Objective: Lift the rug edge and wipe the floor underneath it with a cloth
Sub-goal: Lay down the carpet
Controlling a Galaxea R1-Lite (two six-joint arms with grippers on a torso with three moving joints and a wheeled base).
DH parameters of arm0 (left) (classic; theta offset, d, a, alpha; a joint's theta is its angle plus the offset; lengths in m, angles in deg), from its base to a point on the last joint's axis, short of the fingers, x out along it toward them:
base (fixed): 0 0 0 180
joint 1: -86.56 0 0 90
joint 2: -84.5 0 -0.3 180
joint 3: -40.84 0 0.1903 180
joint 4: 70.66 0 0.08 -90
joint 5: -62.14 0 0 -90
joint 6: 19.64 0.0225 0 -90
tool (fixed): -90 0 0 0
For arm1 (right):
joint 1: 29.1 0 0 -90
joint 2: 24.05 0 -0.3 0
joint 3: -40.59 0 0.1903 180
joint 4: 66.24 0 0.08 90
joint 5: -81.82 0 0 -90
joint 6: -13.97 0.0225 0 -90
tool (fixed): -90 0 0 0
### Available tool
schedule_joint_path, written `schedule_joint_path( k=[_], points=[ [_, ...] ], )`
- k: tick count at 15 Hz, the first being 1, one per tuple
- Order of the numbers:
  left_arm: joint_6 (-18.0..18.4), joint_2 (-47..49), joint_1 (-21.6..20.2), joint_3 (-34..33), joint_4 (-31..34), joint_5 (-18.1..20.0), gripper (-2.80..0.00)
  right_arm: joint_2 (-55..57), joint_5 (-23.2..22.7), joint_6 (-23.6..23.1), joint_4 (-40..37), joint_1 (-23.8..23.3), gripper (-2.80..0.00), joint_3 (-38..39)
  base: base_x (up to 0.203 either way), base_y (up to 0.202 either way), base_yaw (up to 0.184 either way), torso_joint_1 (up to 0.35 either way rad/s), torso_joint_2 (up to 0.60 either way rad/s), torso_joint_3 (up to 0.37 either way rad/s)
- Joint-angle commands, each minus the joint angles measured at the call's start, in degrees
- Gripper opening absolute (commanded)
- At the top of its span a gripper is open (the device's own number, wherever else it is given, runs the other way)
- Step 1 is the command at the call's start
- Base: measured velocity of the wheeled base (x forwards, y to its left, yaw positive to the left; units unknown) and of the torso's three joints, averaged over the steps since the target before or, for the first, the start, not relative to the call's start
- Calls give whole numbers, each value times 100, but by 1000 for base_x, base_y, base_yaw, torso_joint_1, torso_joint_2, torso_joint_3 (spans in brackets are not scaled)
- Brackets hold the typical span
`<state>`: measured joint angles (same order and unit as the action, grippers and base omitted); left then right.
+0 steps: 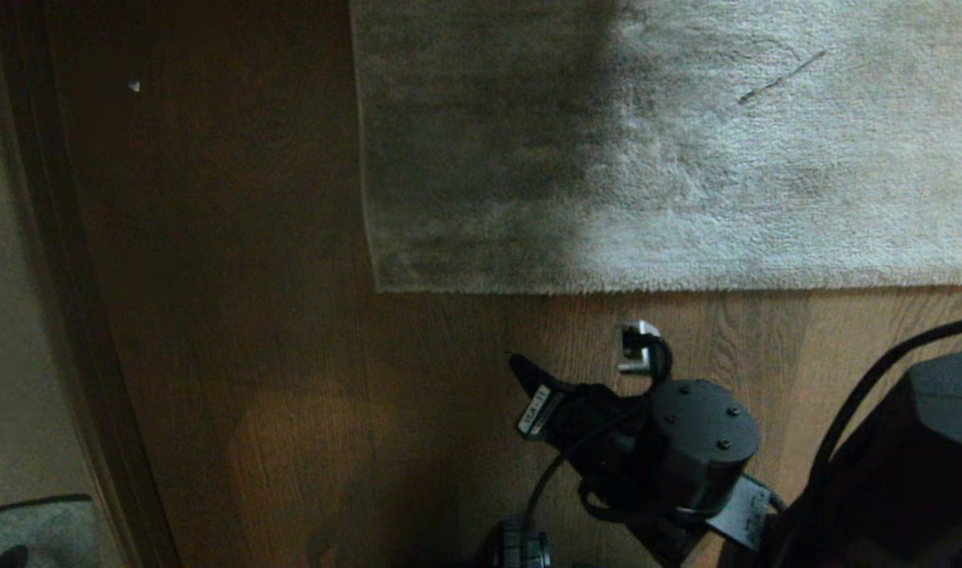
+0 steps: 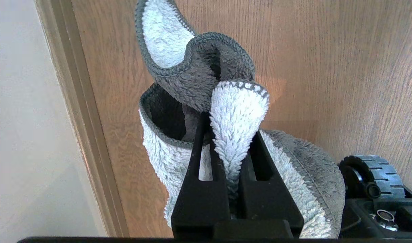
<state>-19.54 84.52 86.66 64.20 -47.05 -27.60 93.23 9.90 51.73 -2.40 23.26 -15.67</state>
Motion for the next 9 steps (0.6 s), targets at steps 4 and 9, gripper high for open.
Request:
schedule_joint_path(
  k=[4,9],
  points=[
    [-1,-2,-1,0,2,0,-280,-230,3,-53,274,-817,-280,153,0,0,0,0,0,0],
    [-1,-2,-1,0,2,0,-280,-525,-43,-50,274,-1625,-280,-10,0,0,0,0,0,0]
  ],
)
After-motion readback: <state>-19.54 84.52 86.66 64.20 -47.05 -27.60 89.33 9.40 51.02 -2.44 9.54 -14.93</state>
